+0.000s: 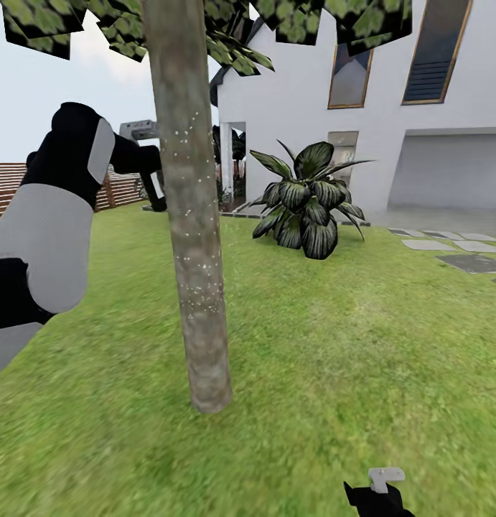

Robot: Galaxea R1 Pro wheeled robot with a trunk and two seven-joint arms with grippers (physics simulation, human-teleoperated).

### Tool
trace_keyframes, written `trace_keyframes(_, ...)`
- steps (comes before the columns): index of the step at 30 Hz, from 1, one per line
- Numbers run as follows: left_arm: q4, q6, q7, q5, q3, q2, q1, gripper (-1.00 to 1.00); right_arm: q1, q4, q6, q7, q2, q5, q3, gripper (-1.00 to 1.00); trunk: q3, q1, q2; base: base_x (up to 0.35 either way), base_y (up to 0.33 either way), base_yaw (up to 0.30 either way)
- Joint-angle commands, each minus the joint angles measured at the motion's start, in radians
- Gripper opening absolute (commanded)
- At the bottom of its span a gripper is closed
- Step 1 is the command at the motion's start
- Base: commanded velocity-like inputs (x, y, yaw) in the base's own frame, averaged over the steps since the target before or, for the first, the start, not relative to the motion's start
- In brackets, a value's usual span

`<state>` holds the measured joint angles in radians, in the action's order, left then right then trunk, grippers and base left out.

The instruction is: In the garden, pick up the pesticide atomizer on the floor and spray pesticide onto both trees until each tree trunk is fully covered.

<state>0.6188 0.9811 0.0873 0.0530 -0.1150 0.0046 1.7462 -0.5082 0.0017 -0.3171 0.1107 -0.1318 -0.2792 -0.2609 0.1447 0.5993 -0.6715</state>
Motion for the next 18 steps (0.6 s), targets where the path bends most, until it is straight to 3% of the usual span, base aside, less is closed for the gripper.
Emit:
trace_keyframes(1,-0.007,0.004,0.008,0.006,-0.003,0.0,0.001,-1.0,-0.001,0.001,-0.004,0.006,0.0,-0.011,-0.006,1.0,0.002,0.0,-0.002,-0.013,0.053,0.0)
trace_keyframes(12,-0.206,-0.038,0.005,0.005,-0.003,-0.007,0.001,-1.0,-0.001,0.001,-0.004,0.006,0.0,-0.011,-0.006,1.0,0.002,0.0,-0.002,-0.059,-0.022,0.0)
trace_keyframes(18,-0.457,-0.239,0.005,0.006,-0.003,-0.007,0.001,-1.0,-0.001,0.001,-0.004,0.006,0.0,-0.011,-0.006,1.0,0.002,0.0,-0.002,-0.004,-0.003,0.0)
